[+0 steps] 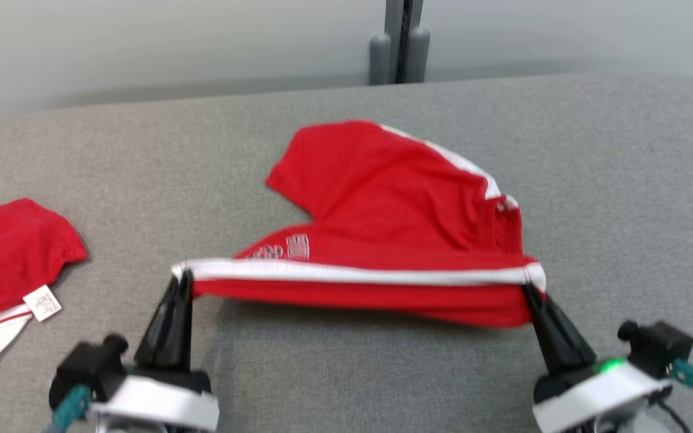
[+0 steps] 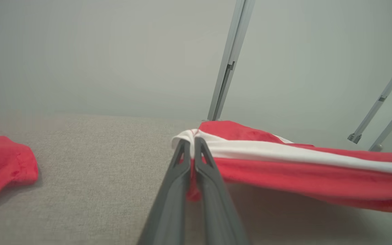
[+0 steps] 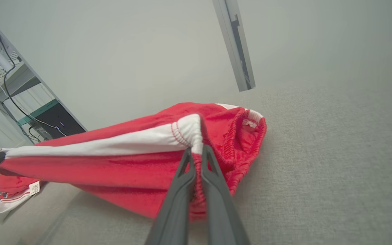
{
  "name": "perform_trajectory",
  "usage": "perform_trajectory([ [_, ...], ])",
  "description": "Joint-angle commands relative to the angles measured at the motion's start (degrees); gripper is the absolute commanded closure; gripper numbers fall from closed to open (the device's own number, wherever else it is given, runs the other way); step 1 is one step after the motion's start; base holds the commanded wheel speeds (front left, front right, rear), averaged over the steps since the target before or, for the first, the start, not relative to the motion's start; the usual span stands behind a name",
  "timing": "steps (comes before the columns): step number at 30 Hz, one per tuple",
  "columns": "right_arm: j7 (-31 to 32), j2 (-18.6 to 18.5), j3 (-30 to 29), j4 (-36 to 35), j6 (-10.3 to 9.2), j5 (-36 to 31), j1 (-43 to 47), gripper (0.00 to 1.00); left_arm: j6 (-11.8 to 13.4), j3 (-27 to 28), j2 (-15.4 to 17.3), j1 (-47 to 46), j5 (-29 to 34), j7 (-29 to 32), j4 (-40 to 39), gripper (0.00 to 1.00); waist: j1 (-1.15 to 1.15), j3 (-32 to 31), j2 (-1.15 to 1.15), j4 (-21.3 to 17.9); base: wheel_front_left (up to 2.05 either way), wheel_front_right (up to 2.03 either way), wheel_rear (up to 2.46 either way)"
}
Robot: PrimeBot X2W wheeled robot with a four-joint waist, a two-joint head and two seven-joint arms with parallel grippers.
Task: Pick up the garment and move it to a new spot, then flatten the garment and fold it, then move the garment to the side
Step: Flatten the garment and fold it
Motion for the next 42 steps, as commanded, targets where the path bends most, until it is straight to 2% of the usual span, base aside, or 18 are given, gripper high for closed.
perform_trajectory([
  [1, -0.1, -0.5, -0.7, -1.1, 0.0, -0.5, 2.4, 1.0, 1.0, 0.5, 0.0, 2.5, -0.1, 0.0, -1.8, 1.0, 0.0, -1.6, 0.0, 0.0, 0.0, 0.0, 0.0],
  [6, -0.1, -0.5, -1.7, -3.8, -0.01, -2.4, 10.4, 1.0, 3.3, 0.4, 0.4, 10.1, 0.2, 2.7, -9.7, 1.0, 0.0, -4.1, 0.0, 0.9, 0.0, 0.0, 0.0],
  [10, -0.1, 1.2, -3.4, -4.7, -0.01, -3.5, 15.8, 1.0, 4.6, -0.2, 0.4, 14.4, -0.2, 5.8, -14.7, 1.0, 0.0, -5.9, 0.0, 1.4, 0.0, 0.0, 0.0],
  [14, 0.8, 2.7, -4.6, -6.0, -0.01, -5.1, 18.4, 1.0, 5.7, -0.3, 0.3, 16.5, -0.5, 7.4, -17.8, 1.0, 0.0, -6.5, 0.0, 1.0, 0.0, 0.0, 0.0],
  [20, 2.2, 3.8, -5.5, -7.2, -0.01, -5.9, 17.8, 1.0, 6.0, 0.3, 0.9, 14.9, -1.1, 8.4, -19.2, 1.0, 0.0, -5.8, 0.0, -0.5, 0.0, 0.0, 0.0],
  [30, 4.0, 6.2, -7.8, -6.4, -0.01, -5.4, 8.7, 1.0, 3.1, 0.2, 3.4, -1.0, -1.3, 10.4, -14.5, 1.0, 0.0, 2.1, 0.0, -3.8, 0.0, 0.0, 0.0],
  [36, 4.9, 7.6, -8.1, -2.0, 0.0, -4.9, -0.1, 1.0, 0.3, -1.7, 4.0, -15.2, -1.5, 12.9, -5.2, 1.0, 0.0, 7.4, 0.0, -7.3, 0.0, 0.0, 0.0],
  [42, 3.0, 7.9, -7.2, 2.5, 0.0, -2.6, -7.0, 1.0, -1.8, -4.0, 4.2, -27.4, -2.5, 15.0, 8.0, 1.0, 0.0, 11.5, 0.0, -9.8, 0.0, 0.0, 0.0],
])
